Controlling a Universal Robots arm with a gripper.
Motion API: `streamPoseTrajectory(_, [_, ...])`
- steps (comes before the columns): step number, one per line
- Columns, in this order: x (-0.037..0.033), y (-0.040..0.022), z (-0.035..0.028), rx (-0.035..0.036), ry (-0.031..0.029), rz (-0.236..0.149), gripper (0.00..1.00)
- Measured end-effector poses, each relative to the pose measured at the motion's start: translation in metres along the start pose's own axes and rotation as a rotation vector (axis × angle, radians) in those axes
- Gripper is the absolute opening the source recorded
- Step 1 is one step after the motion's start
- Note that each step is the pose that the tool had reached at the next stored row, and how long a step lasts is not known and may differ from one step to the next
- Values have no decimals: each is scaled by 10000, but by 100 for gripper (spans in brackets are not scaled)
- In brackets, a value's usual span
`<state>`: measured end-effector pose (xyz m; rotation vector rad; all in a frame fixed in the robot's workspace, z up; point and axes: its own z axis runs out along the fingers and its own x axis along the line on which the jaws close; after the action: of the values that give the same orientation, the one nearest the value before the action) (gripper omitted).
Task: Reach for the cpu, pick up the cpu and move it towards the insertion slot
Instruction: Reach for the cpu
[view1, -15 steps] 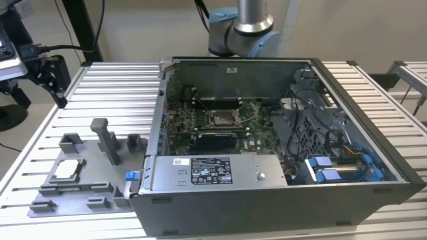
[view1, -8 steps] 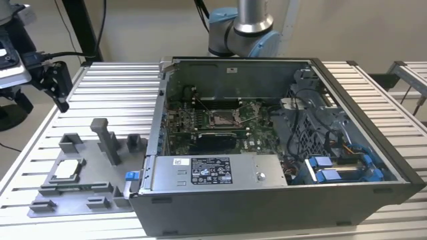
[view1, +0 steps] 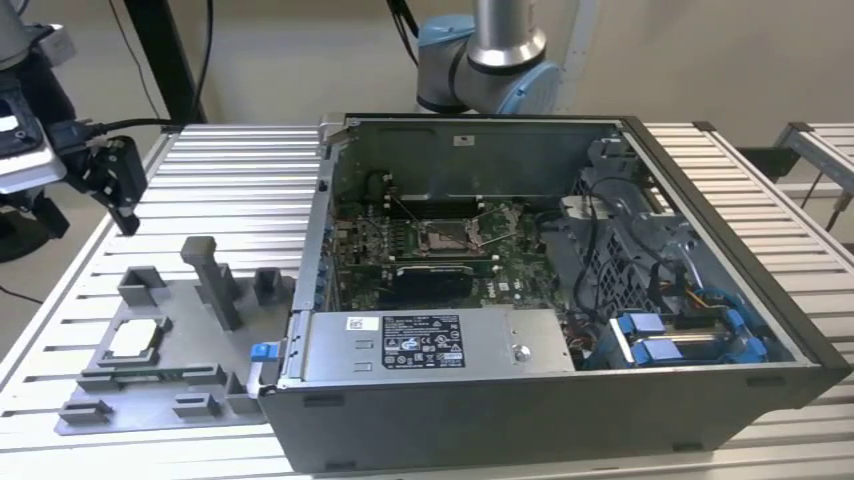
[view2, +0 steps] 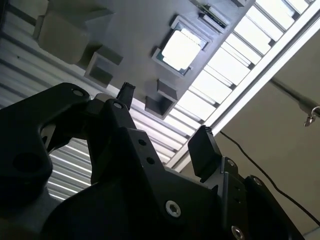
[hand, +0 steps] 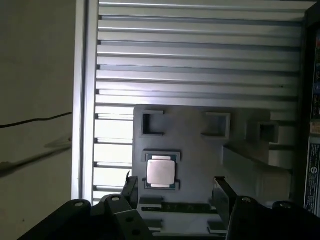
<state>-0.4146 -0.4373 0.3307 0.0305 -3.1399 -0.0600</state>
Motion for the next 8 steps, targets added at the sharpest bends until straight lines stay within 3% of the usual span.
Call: streamPoseTrajectory(8, [19, -62, 116, -2, -3, 0, 100])
